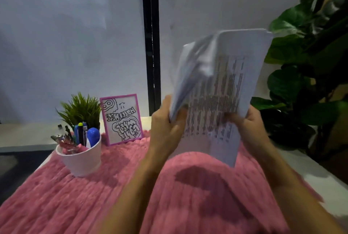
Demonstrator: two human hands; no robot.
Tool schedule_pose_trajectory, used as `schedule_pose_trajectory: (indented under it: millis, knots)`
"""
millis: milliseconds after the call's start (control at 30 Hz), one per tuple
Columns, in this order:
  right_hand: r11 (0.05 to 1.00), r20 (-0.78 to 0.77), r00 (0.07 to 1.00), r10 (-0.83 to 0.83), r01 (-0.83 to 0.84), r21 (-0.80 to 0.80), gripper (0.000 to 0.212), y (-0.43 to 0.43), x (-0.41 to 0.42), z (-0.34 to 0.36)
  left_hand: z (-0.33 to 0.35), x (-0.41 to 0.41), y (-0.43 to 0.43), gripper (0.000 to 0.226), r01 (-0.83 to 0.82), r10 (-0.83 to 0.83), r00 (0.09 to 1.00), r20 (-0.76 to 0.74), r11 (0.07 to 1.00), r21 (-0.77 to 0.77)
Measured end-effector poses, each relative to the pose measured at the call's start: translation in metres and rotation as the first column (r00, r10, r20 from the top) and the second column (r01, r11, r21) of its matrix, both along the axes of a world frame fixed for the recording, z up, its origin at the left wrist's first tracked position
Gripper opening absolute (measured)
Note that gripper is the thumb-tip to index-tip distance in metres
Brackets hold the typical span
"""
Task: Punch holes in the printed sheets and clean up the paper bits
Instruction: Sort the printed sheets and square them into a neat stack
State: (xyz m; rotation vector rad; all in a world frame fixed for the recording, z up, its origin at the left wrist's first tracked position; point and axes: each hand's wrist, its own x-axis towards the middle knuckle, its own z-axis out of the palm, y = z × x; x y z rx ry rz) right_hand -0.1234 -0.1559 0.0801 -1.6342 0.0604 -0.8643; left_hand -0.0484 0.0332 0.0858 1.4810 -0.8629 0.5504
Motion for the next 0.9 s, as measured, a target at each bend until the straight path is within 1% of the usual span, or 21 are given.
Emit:
schedule_pose_trajectory:
  millis: [33,100,133,200,267,300,333,367,400,433,467,500,533,600,633,700,767,800,833,867,900]
  knots:
    - [1.000,0.000,1.000,0.004,-0.004,-0.013,0.026,0.005,-0.003,0.000,-0.001,-0.003,0.000,0.009,-0.038,0.037,0.999,-0.023,0.998,-0.054]
    - [0.999,-0.017,1.000,0.004,-0.005,-0.053,0.035,0.012,-0.007,-0.003,-0.009,-0.002,0.001,0.019,-0.073,0.054,0.990,-0.129,0.987,-0.145]
    - [0.998,-0.023,1.000,-0.002,0.000,-0.070,0.038,0.014,-0.008,-0.006,-0.012,0.000,0.002,0.022,-0.085,0.056,0.984,-0.167,0.982,-0.171]
    - [0.999,-0.022,1.000,-0.012,0.011,-0.043,0.041,0.015,-0.009,-0.014,-0.021,0.006,0.005,0.024,-0.110,0.069,0.974,-0.217,0.977,-0.183]
    - [0.998,-0.043,0.998,-0.048,0.049,0.027,0.033,0.014,-0.010,-0.024,-0.033,0.015,0.005,0.019,-0.115,0.067,0.957,-0.282,0.981,-0.158]
    - [0.996,-0.078,0.994,-0.070,0.075,0.056,0.027,0.013,-0.010,-0.030,-0.042,0.020,0.003,0.014,-0.109,0.065,0.944,-0.324,0.987,-0.119]
    - [0.992,-0.130,0.988,-0.086,0.096,0.075,0.024,0.014,-0.011,-0.037,-0.049,0.022,0.002,0.017,-0.099,0.070,0.927,-0.368,0.993,-0.062]
    - [0.989,-0.169,0.982,-0.088,0.107,0.101,0.024,0.015,-0.011,-0.044,-0.057,0.023,-0.001,0.032,-0.093,0.086,0.908,-0.410,0.996,0.003]
    - [0.985,-0.188,0.979,-0.085,0.111,0.135,0.024,0.015,-0.009,-0.050,-0.062,0.020,-0.002,0.043,-0.088,0.094,0.896,-0.434,0.996,0.034]
    - [0.979,-0.186,0.979,-0.082,0.113,0.167,0.023,0.016,-0.009,-0.052,-0.065,0.020,-0.004,0.047,-0.094,0.095,0.887,-0.451,0.995,0.024]
    - [0.976,-0.159,0.983,-0.088,0.117,0.184,0.019,0.016,-0.009,-0.050,-0.065,0.020,-0.005,0.043,-0.097,0.079,0.890,-0.450,0.995,-0.017]
    - [0.971,-0.125,0.987,-0.097,0.121,0.204,0.014,0.015,-0.009,-0.047,-0.062,0.020,-0.005,0.033,-0.092,0.054,0.891,-0.450,0.994,-0.062]
    - [0.966,-0.091,0.990,-0.106,0.124,0.228,0.015,0.014,-0.010,-0.044,-0.057,0.019,-0.004,0.022,-0.086,0.028,0.892,-0.451,0.990,-0.108]
    - [0.957,-0.065,0.992,-0.113,0.126,0.261,0.027,0.013,-0.011,-0.044,-0.054,0.018,-0.002,0.023,-0.065,-0.013,0.879,-0.477,0.987,-0.147]
    - [0.956,-0.074,0.990,-0.120,0.135,0.261,0.028,0.014,-0.012,-0.049,-0.057,0.017,-0.001,0.026,-0.037,-0.040,0.866,-0.499,0.989,-0.144]
    - [0.957,-0.108,0.986,-0.127,0.150,0.249,0.026,0.019,-0.011,-0.067,-0.069,0.014,-0.002,0.036,-0.008,-0.031,0.845,-0.534,0.998,-0.069]
    - [0.953,-0.124,0.983,-0.137,0.165,0.254,0.021,0.022,-0.010,-0.078,-0.080,0.014,-0.003,0.021,-0.040,0.037,0.867,-0.496,0.999,0.005]
    - [0.953,-0.122,0.982,-0.147,0.173,0.248,0.016,0.023,-0.010,-0.078,-0.080,0.013,-0.003,0.018,-0.058,0.054,0.877,-0.477,0.998,0.007]
    - [0.953,-0.117,0.981,-0.155,0.180,0.245,0.017,0.024,-0.010,-0.075,-0.082,0.016,-0.003,0.027,-0.072,0.067,0.880,-0.470,0.997,0.009]
    - [0.956,-0.106,0.983,-0.151,0.173,0.237,0.020,0.024,-0.012,-0.071,-0.081,0.018,-0.002,0.042,-0.075,0.066,0.882,-0.467,0.997,-0.002]
    - [0.959,-0.095,0.984,-0.153,0.171,0.225,0.022,0.023,-0.014,-0.068,-0.081,0.020,-0.001,0.050,-0.071,0.055,0.891,-0.450,0.997,-0.020]
